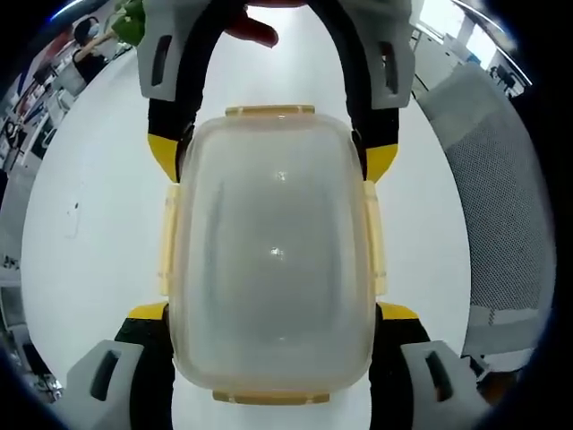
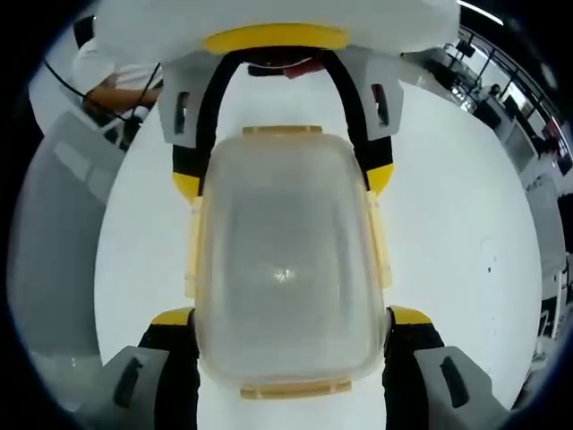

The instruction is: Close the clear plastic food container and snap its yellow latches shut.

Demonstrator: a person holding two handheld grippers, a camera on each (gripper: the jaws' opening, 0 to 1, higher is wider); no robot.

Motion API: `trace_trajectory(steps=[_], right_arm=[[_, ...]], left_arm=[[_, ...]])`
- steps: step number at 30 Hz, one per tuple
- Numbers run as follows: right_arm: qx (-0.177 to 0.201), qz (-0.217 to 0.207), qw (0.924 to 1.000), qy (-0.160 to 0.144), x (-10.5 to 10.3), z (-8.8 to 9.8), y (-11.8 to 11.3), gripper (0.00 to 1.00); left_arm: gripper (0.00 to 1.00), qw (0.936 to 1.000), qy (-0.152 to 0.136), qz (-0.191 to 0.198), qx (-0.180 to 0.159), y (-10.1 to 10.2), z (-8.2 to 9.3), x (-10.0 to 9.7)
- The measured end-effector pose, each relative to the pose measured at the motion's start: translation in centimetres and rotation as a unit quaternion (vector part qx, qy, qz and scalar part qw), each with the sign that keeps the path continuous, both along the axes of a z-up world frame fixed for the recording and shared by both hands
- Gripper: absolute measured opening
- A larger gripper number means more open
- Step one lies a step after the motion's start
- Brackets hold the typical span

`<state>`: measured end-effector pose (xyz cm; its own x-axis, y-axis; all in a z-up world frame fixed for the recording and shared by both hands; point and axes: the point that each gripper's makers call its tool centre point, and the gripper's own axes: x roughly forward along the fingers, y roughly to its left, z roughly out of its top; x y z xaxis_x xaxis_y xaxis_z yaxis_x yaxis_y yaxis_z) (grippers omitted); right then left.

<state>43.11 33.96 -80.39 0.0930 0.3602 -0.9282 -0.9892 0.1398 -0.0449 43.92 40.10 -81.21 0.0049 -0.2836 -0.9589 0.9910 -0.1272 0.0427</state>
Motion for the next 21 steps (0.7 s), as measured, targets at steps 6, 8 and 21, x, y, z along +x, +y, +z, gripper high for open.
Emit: trace_trajectory(steps=[6,8,21], right_arm=[[0.014,0.001,0.9999,-0.006,-0.01,0.11,0.1,0.86],[0.019,0.003,0.9998,-0.01,-0.05,0.11,0.15,0.86],[0.057,0.009,0.9982,-0.016,-0.29,0.53,0.17,0.86]], left_arm=[[0.92,1.0,-0.005,0.001,0.0,-0.06,-0.1,0.1],[0.92,1.0,-0.007,0.0,0.001,-0.02,-0.07,0.01],[0.92,0.9998,-0.003,0.0,-0.02,-0.23,0.18,-0.35]])
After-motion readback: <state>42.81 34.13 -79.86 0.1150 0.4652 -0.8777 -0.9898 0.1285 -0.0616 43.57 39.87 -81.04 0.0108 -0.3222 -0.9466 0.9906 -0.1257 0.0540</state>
